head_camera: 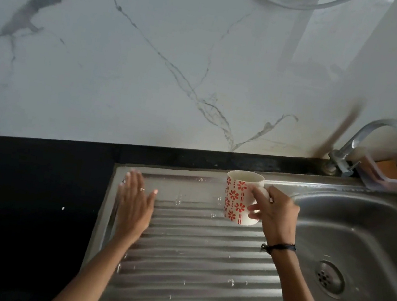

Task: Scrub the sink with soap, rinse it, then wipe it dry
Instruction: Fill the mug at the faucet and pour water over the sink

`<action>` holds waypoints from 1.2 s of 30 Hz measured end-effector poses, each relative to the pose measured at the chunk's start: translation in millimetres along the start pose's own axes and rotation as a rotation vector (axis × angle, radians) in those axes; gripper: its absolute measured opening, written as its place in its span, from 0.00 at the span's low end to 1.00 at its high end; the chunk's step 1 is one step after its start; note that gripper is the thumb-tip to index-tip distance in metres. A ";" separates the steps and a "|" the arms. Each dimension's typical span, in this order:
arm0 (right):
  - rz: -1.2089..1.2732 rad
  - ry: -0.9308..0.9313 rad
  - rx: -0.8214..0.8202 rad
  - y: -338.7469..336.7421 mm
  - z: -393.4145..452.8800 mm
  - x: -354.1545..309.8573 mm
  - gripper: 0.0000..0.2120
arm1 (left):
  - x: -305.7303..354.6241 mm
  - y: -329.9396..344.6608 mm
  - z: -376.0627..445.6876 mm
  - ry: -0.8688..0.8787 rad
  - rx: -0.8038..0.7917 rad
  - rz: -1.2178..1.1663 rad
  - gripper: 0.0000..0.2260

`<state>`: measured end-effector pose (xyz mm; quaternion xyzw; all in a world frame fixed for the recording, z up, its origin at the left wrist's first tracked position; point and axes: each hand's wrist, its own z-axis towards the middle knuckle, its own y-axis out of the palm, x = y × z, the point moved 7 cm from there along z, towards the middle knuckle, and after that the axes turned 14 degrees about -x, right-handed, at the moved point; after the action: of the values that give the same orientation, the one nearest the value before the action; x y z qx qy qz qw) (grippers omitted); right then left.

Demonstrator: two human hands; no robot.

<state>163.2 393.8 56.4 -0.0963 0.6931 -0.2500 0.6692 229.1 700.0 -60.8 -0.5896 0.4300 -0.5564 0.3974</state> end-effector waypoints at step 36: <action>0.041 0.029 -0.015 -100.2 -39.4 69.1 0.06 | 60.5 35.5 7.4 -0.412 0.101 -0.269 0.28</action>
<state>98.7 284.2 42.4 -0.0834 0.7063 -0.2322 0.6635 234.9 631.4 -75.9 -0.7219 0.2292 -0.4933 0.4278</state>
